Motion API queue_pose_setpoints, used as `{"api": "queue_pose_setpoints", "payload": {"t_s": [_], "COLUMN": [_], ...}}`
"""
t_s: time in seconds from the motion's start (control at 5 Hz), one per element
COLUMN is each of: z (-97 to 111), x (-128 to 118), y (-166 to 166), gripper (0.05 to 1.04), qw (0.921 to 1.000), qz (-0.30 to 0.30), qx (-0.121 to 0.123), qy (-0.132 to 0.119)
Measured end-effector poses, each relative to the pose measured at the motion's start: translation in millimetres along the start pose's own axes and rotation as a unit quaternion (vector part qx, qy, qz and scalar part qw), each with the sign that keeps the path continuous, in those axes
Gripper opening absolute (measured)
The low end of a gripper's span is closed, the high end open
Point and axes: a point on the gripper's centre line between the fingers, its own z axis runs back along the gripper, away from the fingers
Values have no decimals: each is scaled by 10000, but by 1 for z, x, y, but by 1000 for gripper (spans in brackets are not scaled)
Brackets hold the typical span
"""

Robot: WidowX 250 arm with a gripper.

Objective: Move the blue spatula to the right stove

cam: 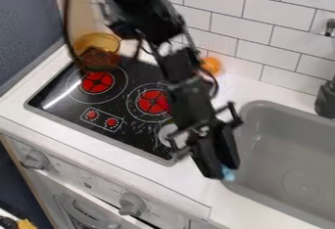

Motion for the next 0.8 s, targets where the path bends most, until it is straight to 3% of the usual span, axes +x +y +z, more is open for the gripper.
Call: {"api": "queue_pose_setpoints", "payload": {"t_s": [0.4, 0.8], "z": [-15, -13], "x": [5, 14], "y": [-28, -59], "gripper": [324, 324], "qw": [9998, 9992], "qz": [138, 397], "qx": [106, -90], "qy": [-9, 1]}}
